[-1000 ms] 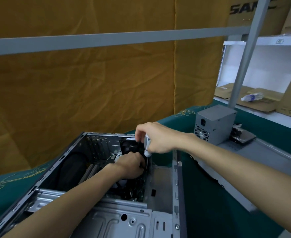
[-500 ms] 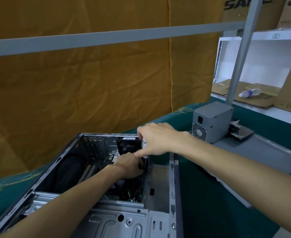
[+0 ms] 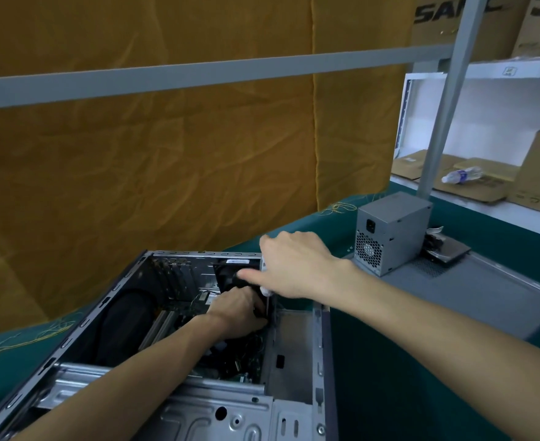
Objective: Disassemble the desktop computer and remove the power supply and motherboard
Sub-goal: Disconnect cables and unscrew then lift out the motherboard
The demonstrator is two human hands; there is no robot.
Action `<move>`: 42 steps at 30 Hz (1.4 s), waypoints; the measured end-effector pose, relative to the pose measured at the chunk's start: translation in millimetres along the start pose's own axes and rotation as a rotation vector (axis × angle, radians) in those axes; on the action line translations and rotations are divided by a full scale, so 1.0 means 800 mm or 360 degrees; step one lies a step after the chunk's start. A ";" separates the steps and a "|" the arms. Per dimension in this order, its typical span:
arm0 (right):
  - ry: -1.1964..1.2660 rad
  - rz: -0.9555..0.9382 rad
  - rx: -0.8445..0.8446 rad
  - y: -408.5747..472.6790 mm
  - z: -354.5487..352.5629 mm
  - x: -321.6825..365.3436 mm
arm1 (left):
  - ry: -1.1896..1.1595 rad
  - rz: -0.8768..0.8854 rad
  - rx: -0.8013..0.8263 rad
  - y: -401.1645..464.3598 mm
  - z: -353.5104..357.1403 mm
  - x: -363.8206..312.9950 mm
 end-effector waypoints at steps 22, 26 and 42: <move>0.0050 -0.0291 -0.0219 -0.003 -0.008 0.030 | 0.0119 -0.0073 -0.0119 0.001 -0.001 0.005; 0.0432 -0.0462 0.0132 -0.008 0.011 0.032 | 0.0127 -0.0015 -0.0064 -0.001 -0.002 -0.002; 0.0865 0.0096 -0.0066 0.000 0.036 0.001 | 0.0026 -0.0102 -0.0132 -0.002 -0.004 0.003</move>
Point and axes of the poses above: each hand's wrist, its own y-axis towards the middle knuckle, its own z-axis out of the palm, x = y × z, the point moved 8 cm from there along y, towards the middle knuckle, and after that the axes turned 15 degrees about -y, right-handed, at the moved point
